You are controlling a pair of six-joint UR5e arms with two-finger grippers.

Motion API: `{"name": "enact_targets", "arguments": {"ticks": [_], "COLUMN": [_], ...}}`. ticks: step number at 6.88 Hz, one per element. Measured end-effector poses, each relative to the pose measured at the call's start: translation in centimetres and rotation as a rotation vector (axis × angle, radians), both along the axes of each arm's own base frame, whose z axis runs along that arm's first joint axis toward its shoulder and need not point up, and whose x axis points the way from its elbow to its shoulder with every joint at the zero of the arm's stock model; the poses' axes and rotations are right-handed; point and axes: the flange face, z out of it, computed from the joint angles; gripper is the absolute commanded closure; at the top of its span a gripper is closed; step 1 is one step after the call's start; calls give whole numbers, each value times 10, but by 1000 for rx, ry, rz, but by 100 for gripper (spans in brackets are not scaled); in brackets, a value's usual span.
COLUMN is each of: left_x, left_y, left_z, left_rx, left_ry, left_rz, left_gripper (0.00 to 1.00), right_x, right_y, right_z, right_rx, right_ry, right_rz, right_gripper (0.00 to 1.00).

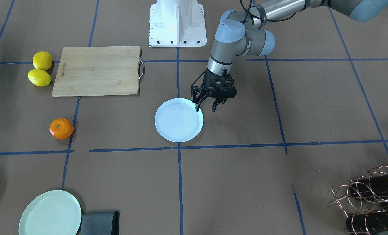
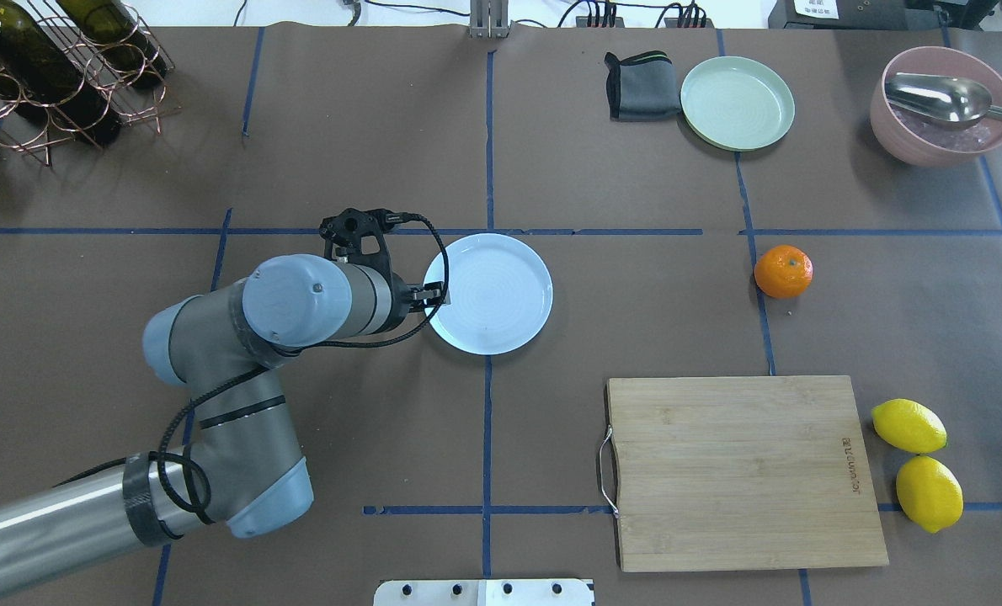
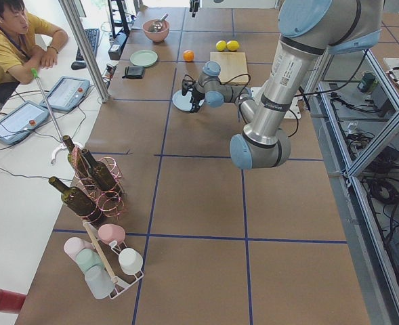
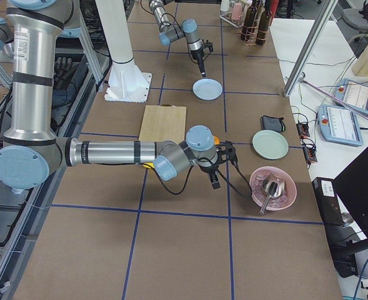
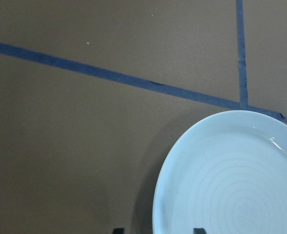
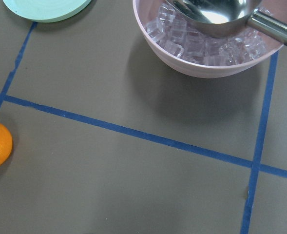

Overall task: Pick orange to plate
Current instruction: 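Withdraw the left arm from the plate while the right arm reaches toward the orange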

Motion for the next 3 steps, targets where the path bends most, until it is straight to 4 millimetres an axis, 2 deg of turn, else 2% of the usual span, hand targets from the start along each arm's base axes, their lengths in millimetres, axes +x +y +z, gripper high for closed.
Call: {"name": "enact_targets", "arguments": {"ticks": [1,2,3], "left_x": [-50,-107,-171], "left_y": [-10,-25,-49], "left_z": [1,14,45], "left_rx": [51,113,174], "left_ry": [-54,-121,-196], "left_rz": [66,126,193], "left_gripper": [0,0,0], "right_x": [-9,-21,-35], "right_y": [-2,-8,-15], "right_z": [-12,-25,-39], "right_rx": [19,42,64], "right_ry": [-5,-13,-23], "right_rz": [-14,-34,-58], "right_gripper": [0,0,0]}}
